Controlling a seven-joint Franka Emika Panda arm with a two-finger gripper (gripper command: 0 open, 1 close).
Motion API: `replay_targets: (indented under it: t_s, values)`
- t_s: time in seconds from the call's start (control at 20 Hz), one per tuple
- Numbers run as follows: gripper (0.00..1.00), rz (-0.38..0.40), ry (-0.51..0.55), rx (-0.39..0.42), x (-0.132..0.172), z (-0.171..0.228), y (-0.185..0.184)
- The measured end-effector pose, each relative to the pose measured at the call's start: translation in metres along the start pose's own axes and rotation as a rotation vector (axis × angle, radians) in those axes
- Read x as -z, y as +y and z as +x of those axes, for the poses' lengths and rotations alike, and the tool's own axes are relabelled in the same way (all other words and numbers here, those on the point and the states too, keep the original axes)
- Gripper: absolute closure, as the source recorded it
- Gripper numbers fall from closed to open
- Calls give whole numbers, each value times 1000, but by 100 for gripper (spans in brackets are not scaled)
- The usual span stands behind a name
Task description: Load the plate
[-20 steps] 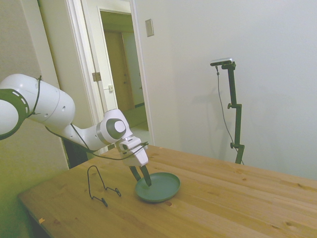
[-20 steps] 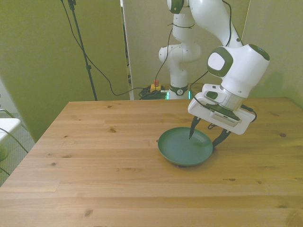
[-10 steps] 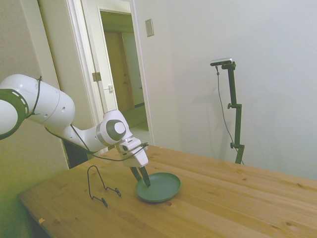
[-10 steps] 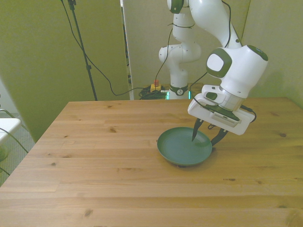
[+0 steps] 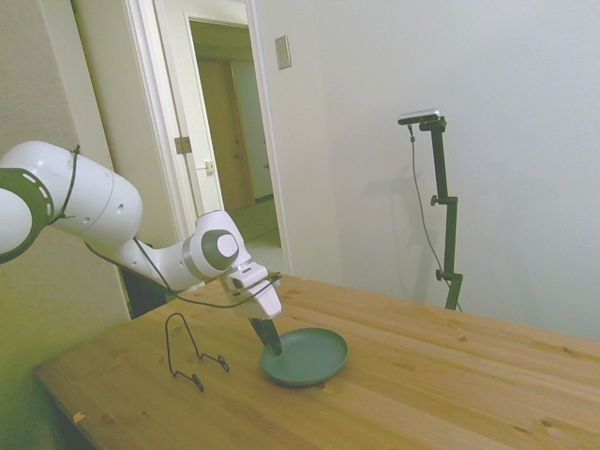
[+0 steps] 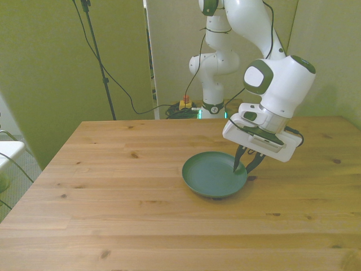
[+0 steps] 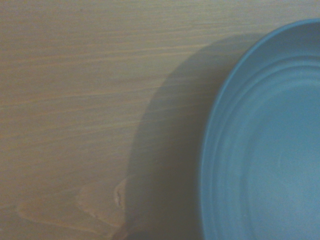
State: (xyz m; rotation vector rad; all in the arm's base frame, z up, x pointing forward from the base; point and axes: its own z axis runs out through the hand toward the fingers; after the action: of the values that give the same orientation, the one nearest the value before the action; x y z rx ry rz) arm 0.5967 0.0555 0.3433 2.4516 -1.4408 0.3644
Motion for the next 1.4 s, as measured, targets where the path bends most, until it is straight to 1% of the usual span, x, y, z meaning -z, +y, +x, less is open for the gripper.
replay_targets:
  t_s: [0.55,0.6,0.7,0.8,1.2,1.3,1.4]
  values:
    - [100,26,-6,-12,3,4,0]
    - [100,35,-11,-16,4,4,-1]
    - [100,82,-46,-35,9,5,-4]
    - [100,142,-98,-51,20,6,-7]
    - [100,276,-201,-78,82,28,8]
    - [100,307,-229,-88,102,37,14]
    - [100,338,-255,-95,128,47,22]
